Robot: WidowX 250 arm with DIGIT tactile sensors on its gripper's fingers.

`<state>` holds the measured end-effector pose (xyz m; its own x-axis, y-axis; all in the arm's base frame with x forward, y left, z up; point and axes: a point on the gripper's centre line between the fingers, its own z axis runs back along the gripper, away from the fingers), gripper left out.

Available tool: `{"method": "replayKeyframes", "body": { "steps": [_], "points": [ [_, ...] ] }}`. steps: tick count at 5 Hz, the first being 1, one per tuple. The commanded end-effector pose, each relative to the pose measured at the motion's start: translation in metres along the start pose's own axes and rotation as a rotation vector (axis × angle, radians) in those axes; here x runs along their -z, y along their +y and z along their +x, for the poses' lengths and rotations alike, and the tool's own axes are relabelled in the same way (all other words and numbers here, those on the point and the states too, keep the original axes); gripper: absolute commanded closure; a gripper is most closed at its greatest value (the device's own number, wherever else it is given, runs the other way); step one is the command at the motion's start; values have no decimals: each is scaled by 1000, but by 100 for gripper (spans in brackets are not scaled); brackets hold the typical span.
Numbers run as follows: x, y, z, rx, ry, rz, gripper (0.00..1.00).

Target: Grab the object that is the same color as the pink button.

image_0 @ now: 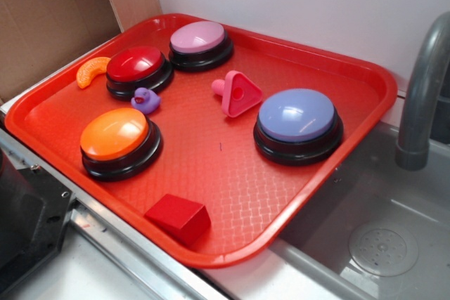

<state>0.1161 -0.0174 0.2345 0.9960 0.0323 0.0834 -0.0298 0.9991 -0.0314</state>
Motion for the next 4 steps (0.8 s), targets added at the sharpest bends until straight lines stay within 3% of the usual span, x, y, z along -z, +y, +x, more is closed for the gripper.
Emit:
{"method": "replayKeyframes", "body": {
  "steps": [1,2,4],
  "points": [
    [0,0,0,0,0,0,0],
    [18,-2,33,84,-16,38,0],
    [64,-12,83,420,-63,49,0]
  ]
}}
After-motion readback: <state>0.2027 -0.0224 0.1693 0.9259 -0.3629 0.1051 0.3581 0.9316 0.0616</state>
